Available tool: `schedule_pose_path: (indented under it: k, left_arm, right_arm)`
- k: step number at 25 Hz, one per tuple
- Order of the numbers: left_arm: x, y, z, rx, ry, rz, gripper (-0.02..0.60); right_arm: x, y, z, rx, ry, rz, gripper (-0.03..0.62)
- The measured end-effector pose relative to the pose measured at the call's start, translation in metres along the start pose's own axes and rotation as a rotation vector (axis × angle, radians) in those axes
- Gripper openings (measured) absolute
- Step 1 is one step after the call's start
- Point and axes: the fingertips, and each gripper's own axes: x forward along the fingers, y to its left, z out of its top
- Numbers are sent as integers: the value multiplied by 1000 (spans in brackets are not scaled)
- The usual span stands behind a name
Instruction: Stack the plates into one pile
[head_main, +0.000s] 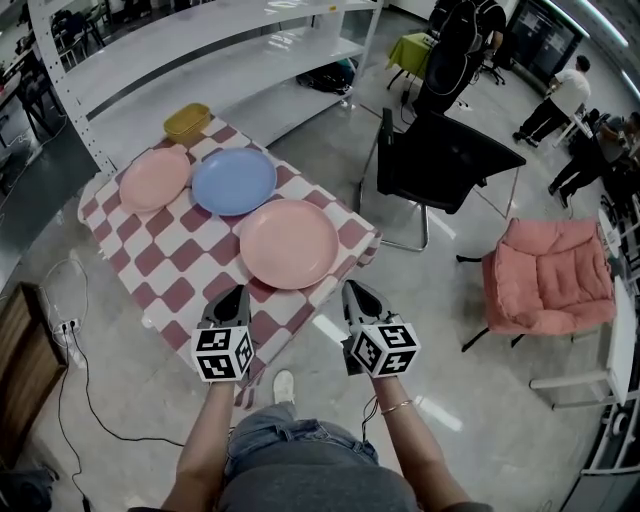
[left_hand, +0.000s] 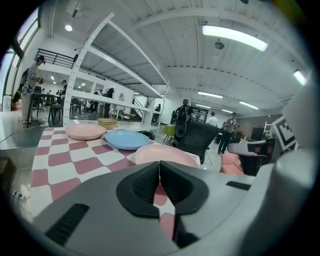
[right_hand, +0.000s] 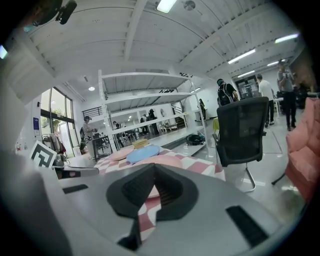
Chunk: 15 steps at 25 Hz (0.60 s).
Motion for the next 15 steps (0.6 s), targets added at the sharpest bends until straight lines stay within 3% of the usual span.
schedule_pose_path:
  k: [7,15]
  left_arm:
    - [22,14,5,-35,39,14,18]
    - [46,21,3,-64,60,66,31]
  right_arm:
    - [27,-17,4,-9,29,-18,9]
    - [62,-36,7,-29,72,37,9]
